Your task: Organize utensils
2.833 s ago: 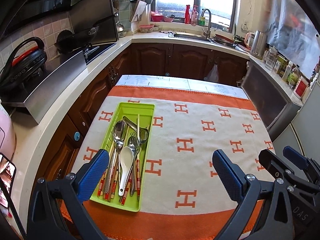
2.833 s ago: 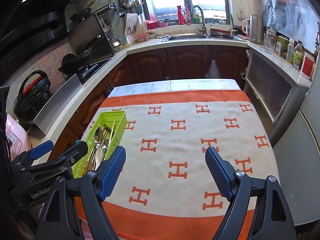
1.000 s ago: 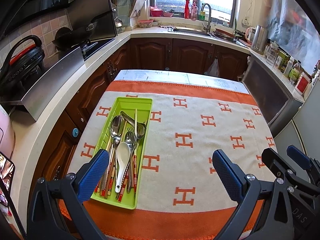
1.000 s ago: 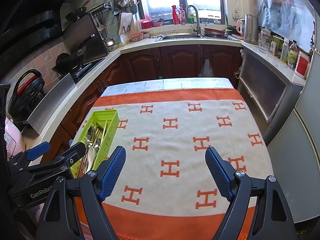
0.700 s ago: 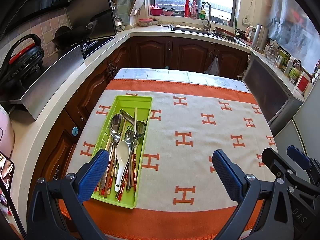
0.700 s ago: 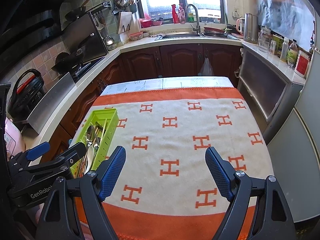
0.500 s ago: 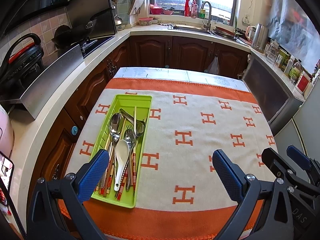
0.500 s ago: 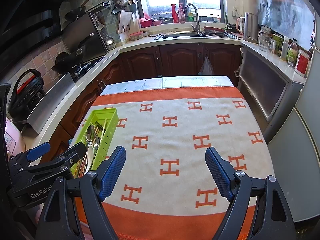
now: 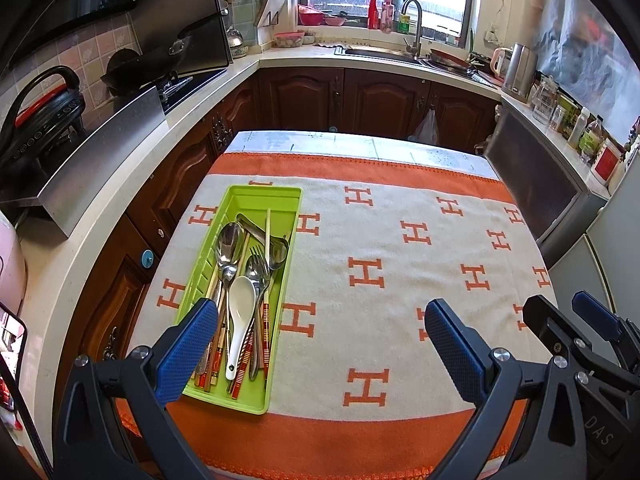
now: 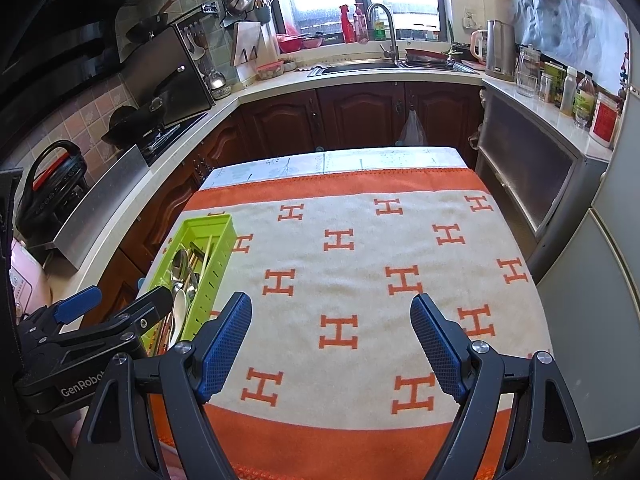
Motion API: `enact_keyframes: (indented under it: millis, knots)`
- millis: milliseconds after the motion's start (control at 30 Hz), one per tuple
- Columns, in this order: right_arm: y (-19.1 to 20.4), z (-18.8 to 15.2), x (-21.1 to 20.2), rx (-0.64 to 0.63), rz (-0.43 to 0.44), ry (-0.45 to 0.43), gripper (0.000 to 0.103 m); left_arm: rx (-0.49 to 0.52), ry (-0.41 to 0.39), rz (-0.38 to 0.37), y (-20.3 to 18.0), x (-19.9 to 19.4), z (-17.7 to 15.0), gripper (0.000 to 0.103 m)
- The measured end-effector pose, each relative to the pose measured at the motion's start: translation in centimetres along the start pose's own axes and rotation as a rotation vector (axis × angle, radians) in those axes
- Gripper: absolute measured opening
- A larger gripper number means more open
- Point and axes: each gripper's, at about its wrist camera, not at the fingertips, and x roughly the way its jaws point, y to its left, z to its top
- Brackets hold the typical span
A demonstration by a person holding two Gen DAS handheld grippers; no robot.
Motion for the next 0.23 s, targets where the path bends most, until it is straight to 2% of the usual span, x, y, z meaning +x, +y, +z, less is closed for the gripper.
enact_keyframes:
  millis: [233]
  knots:
    - [-0.02,-0.68,0.39,0.008,0.001,0.009,0.083,0.005,0.013,0.002,-0.23,0.18,-0.19,0.102]
